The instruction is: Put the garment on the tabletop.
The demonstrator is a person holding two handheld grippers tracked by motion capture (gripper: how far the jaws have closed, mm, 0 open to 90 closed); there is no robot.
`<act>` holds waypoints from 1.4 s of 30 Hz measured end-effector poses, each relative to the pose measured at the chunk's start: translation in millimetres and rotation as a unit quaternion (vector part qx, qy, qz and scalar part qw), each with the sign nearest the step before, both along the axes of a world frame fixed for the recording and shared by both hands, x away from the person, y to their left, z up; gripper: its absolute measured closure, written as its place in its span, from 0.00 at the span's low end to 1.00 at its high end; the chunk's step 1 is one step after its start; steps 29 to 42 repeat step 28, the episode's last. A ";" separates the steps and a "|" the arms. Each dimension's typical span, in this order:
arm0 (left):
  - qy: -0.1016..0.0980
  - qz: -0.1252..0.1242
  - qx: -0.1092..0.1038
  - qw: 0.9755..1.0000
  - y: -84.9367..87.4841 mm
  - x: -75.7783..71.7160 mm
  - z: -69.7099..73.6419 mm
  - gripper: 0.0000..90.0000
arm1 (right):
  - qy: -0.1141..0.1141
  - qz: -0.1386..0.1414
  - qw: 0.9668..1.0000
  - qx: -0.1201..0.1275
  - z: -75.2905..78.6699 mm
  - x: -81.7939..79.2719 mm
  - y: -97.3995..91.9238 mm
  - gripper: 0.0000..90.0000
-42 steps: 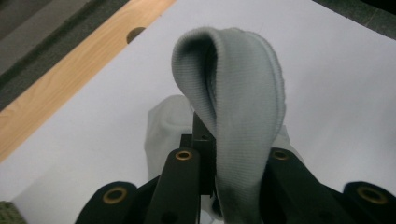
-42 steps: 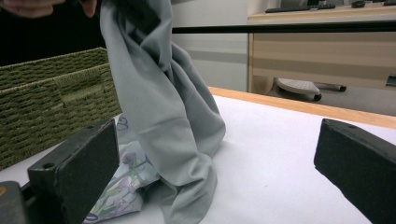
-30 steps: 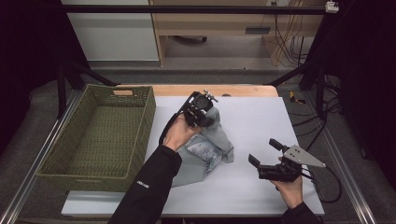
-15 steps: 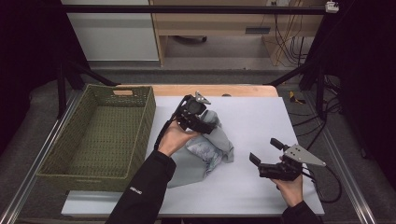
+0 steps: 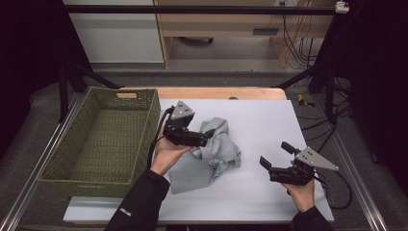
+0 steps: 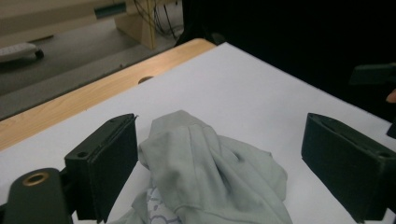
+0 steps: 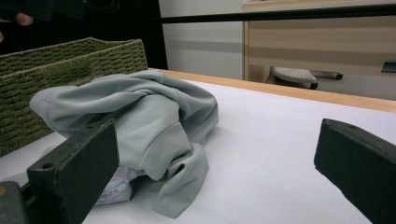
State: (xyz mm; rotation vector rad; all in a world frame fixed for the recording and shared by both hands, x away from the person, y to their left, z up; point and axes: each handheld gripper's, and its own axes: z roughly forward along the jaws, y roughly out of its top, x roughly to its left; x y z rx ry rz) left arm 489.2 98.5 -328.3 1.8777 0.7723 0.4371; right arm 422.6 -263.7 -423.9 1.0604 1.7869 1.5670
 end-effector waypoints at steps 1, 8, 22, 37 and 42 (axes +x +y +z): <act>-0.009 0.004 -0.016 1.000 8.1 -6.2 -6.7 0.10 | 0.001 0.000 1.000 0.001 0.0 0.0 -0.5 0.00; -0.027 0.015 -0.063 0.998 32.4 -24.2 -31.8 0.10 | 0.005 -0.004 1.000 0.001 -0.4 0.7 -0.8 0.00; -0.058 0.038 -0.102 0.992 58.2 -53.9 -76.1 0.07 | 0.006 -0.006 1.000 0.001 -3.0 2.0 -6.4 0.00; -0.063 0.048 -0.093 0.993 62.5 -58.5 -82.0 0.06 | 0.008 -0.009 1.000 0.000 -3.6 2.4 -8.1 0.00; -0.063 0.048 -0.093 0.993 62.5 -58.5 -82.0 0.06 | 0.008 -0.009 1.000 0.000 -3.6 2.4 -8.1 0.00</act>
